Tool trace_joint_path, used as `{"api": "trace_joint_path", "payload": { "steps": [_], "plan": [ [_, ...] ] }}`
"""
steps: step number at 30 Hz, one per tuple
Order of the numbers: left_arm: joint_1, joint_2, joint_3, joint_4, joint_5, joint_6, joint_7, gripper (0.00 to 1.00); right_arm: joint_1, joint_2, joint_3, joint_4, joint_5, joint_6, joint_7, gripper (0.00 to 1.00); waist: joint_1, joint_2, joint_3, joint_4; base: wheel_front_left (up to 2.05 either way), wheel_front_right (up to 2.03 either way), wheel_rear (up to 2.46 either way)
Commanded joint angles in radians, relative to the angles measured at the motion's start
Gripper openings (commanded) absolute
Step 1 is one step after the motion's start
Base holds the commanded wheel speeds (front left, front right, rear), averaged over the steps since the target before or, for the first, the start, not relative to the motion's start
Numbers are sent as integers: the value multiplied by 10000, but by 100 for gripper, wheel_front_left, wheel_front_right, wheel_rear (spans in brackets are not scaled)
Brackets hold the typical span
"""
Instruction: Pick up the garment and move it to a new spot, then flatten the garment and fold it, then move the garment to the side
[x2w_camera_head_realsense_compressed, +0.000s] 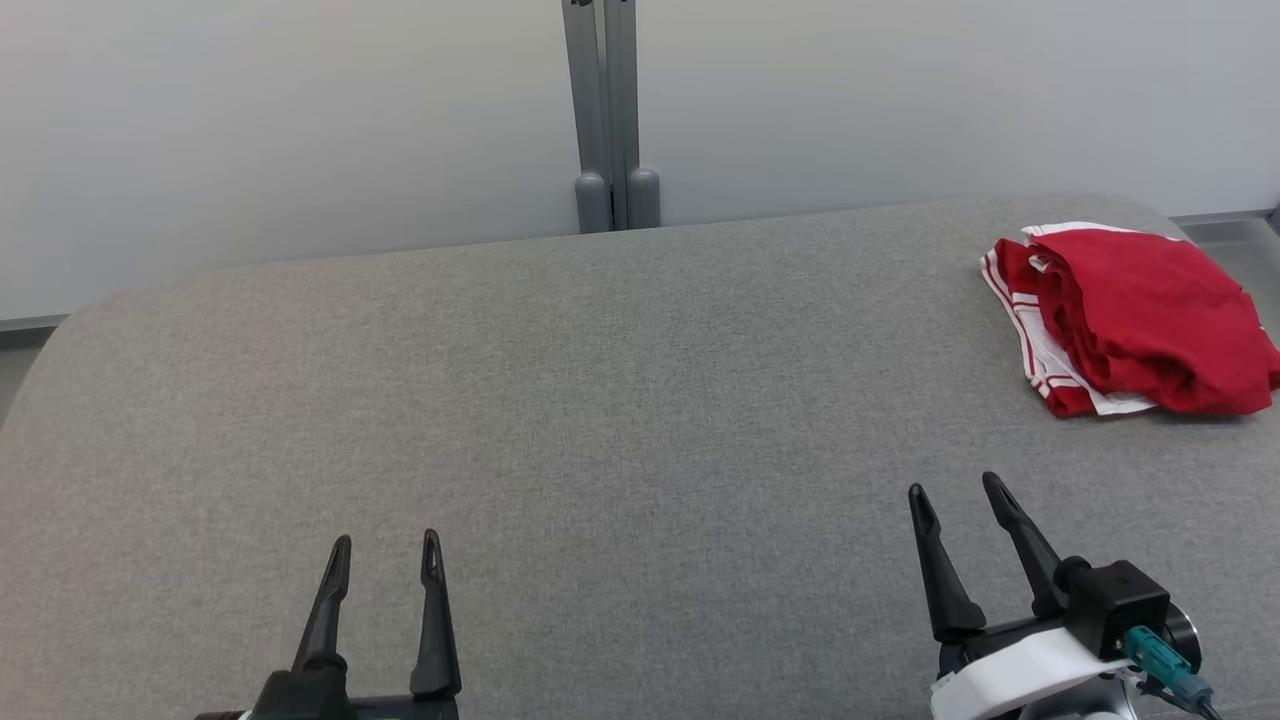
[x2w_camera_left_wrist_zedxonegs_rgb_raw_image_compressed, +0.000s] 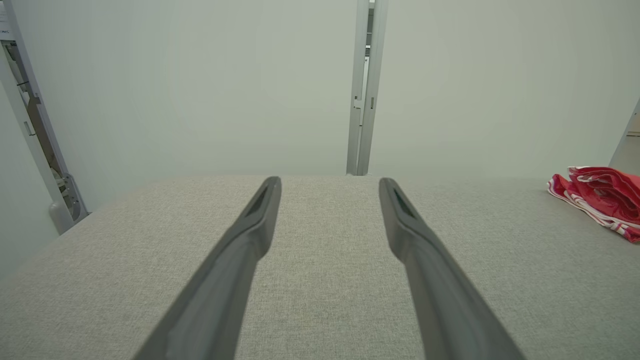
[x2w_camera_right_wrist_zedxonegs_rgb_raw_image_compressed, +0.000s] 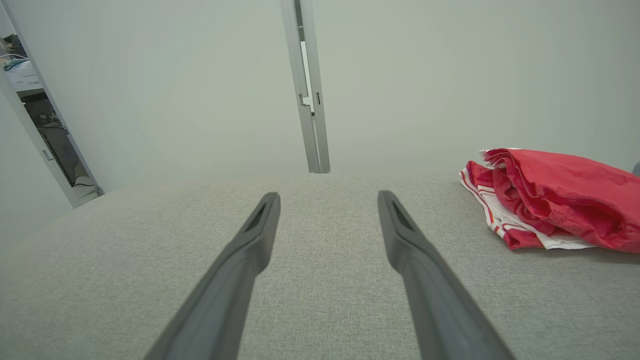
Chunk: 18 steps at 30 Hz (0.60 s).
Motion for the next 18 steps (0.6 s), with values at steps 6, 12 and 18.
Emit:
{"api": "trace_joint_path", "payload": {
  "steps": [6, 12, 18],
  "plan": [
    [285, 1, 24, -32, 73, -143, 1, 100, 316, 57, -119, -35, -61, -18, -21, 100, 1, 0, -121, 75, 0, 0, 0],
    [376, 1, 93, -8, 193, -245, 1, 100, 403, 109, -97, -52, -102, -18, -21, 100, 1, 0, -147, 96, 0, 0, 0],
    [419, 1, 154, 52, 195, -330, 1, 100, 457, 140, -137, -29, -78, -18, -21, 100, 1, 0, -167, 109, 0, 0, 0]
  ]
}}
